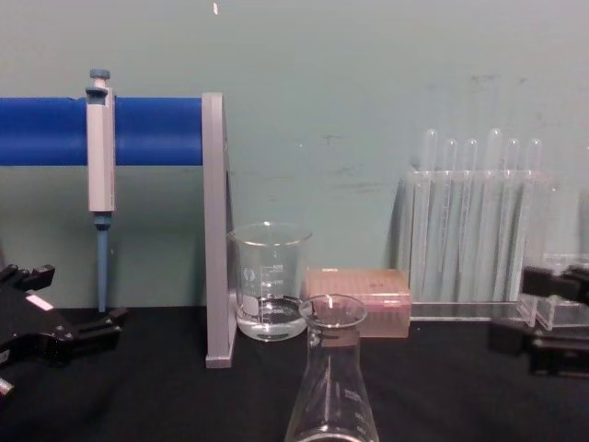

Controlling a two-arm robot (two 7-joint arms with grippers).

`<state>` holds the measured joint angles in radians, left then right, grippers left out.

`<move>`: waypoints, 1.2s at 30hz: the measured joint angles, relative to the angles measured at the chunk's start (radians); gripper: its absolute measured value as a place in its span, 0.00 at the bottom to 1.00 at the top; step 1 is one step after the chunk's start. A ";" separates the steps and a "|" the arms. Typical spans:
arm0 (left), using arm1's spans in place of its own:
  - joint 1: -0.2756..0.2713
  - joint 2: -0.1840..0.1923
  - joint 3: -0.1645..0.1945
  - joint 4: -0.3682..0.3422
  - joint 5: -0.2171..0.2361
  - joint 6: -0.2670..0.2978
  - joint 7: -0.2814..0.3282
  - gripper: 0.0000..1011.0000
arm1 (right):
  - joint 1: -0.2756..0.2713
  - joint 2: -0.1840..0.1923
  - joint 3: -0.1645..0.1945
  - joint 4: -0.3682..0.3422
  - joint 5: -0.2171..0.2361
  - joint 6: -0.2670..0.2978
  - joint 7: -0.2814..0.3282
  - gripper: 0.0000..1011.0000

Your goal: Grasp the erlenmeyer flask with one hand, shake it three times, then place it back.

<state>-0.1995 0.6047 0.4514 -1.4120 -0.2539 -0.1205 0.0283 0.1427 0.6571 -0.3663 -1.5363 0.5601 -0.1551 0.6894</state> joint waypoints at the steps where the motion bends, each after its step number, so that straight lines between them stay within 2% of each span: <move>1: 0.000 0.000 0.000 0.000 0.000 0.000 0.000 0.99 | 0.010 -0.006 -0.010 0.007 -0.001 0.003 0.013 0.99; 16: 0.000 0.000 0.000 0.000 0.000 0.000 0.000 0.99 | 0.110 -0.065 -0.100 0.105 0.013 0.027 0.104 0.99; 36: 0.000 0.000 0.000 0.000 0.000 0.000 0.000 0.99 | 0.231 -0.134 -0.196 0.229 0.030 0.031 0.185 0.99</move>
<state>-0.1995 0.6047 0.4514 -1.4120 -0.2539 -0.1205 0.0283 0.3738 0.5230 -0.5622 -1.3075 0.5902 -0.1238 0.8740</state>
